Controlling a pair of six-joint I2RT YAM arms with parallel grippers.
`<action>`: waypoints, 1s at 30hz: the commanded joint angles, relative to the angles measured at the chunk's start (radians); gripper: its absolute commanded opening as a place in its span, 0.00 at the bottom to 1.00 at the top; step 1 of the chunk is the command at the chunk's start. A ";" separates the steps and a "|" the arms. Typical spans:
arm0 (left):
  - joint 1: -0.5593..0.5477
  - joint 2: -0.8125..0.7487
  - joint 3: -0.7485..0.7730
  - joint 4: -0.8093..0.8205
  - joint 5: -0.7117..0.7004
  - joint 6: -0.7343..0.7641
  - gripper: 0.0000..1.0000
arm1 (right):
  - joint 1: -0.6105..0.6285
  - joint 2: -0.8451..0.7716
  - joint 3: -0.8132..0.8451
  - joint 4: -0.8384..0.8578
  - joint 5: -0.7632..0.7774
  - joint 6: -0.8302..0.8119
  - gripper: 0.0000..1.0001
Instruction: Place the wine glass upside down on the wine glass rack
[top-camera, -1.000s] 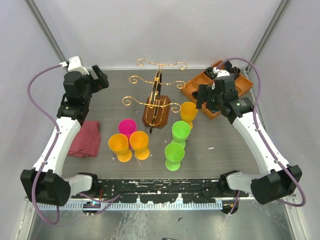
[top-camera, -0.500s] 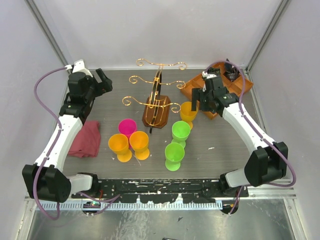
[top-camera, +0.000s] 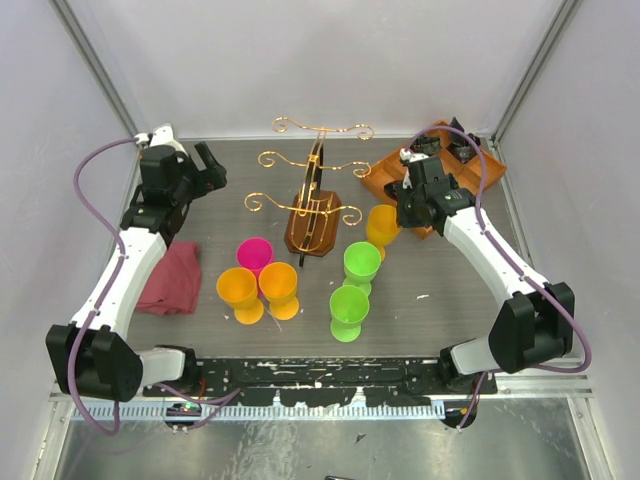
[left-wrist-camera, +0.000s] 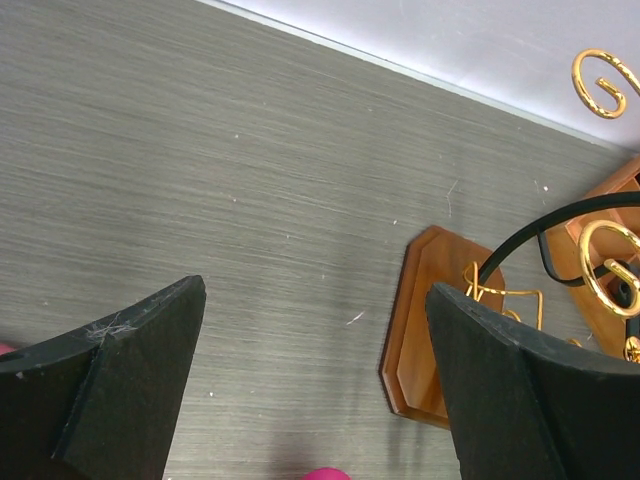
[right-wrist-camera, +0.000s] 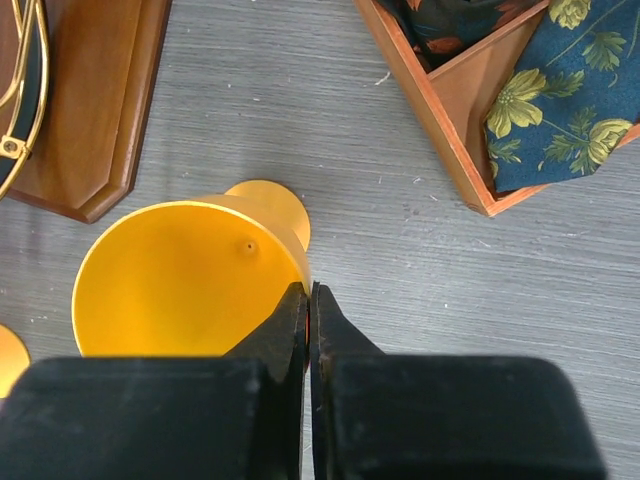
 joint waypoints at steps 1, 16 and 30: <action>-0.012 -0.004 0.057 -0.015 -0.018 -0.006 0.98 | -0.001 -0.033 0.038 -0.005 0.035 -0.006 0.01; -0.058 0.091 0.344 -0.121 -0.071 -0.025 0.98 | 0.000 -0.070 0.588 -0.128 0.432 -0.133 0.01; -0.137 0.156 0.586 -0.160 0.073 -0.540 0.98 | 0.135 -0.136 0.312 0.867 0.053 -0.306 0.01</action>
